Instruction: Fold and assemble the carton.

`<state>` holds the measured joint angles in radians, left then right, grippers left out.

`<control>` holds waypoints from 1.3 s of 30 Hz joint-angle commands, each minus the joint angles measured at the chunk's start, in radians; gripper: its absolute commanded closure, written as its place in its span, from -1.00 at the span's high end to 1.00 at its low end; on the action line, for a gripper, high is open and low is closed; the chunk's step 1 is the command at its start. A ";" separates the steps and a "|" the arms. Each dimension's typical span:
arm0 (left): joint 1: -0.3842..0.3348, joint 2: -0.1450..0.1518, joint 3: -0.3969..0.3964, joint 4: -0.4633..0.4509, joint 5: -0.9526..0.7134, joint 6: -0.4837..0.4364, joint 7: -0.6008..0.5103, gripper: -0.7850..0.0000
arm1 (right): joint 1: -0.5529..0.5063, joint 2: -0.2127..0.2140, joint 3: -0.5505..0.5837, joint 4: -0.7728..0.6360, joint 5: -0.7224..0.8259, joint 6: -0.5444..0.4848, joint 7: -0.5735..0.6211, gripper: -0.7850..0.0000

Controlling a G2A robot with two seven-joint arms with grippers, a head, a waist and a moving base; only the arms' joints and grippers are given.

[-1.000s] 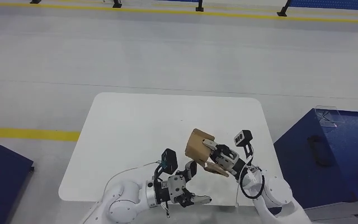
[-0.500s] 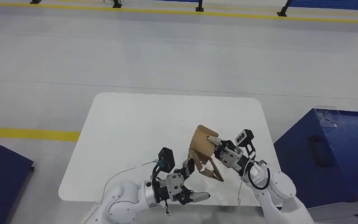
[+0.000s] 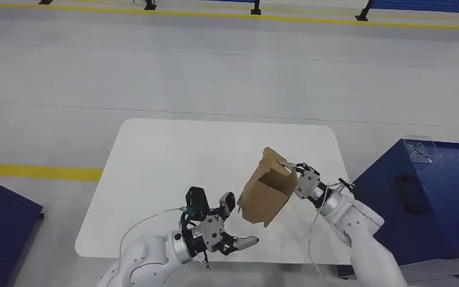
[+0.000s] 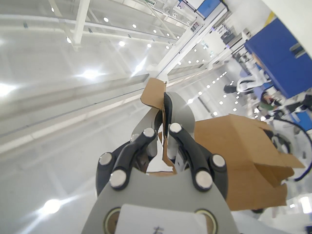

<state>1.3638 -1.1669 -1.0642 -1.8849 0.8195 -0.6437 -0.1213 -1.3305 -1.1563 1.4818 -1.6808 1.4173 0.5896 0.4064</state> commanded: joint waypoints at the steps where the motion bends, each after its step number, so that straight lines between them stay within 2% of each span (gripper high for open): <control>1: 0.012 0.001 -0.032 -0.033 0.197 0.057 0.116 1.00 | 0.033 -0.003 -0.006 0.045 0.143 0.104 -0.048 -1.00; 2: 0.012 0.001 -0.032 -0.033 0.197 0.057 0.116 1.00 | 0.046 -0.003 -0.007 0.053 0.167 0.126 -0.068 -1.00; 11: 0.012 0.001 -0.032 -0.033 0.197 0.057 0.116 1.00 | 0.045 -0.003 -0.010 0.044 0.151 0.105 -0.084 -1.00; 13: 0.009 0.004 -0.045 -0.065 0.284 0.085 0.107 1.00 | 0.034 -0.006 -0.028 0.045 0.177 0.117 -0.112 -1.00; 17: 0.064 0.004 -0.035 -0.147 0.529 0.245 0.190 1.00 | 0.064 -0.010 -0.029 0.097 0.386 0.221 -0.233 -1.00; 20: 0.101 0.004 -0.019 -0.167 0.852 0.463 0.272 1.00 | 0.099 -0.009 -0.026 0.150 0.557 0.307 -0.341 -1.00; 22: 0.124 0.000 0.018 -0.168 0.984 0.570 0.298 1.00 | 0.117 -0.008 -0.034 0.190 0.670 0.341 -0.415 -1.00; 25: 0.137 -0.008 0.062 -0.169 1.033 0.644 0.343 1.00 | 0.146 -0.005 -0.045 0.216 0.781 0.354 -0.525 -1.00; 29: 0.131 -0.017 0.116 -0.167 1.213 0.752 0.311 1.00 | 0.156 -0.003 -0.061 0.220 0.840 0.346 -0.593 -1.00; 32: 0.132 -0.026 0.149 -0.183 1.276 0.814 0.287 1.00 | 0.156 -0.001 -0.065 0.212 0.844 0.332 -0.608 -1.00; 39: 0.117 -0.047 0.192 -0.195 1.369 0.893 0.180 1.00 | 0.145 0.002 -0.072 0.194 0.805 0.322 -0.593 -1.00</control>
<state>1.4854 -1.2100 -0.8727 -2.0832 2.1687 0.2297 0.0921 -1.1836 -1.1544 1.4112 -1.4857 2.2266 0.9119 -0.1924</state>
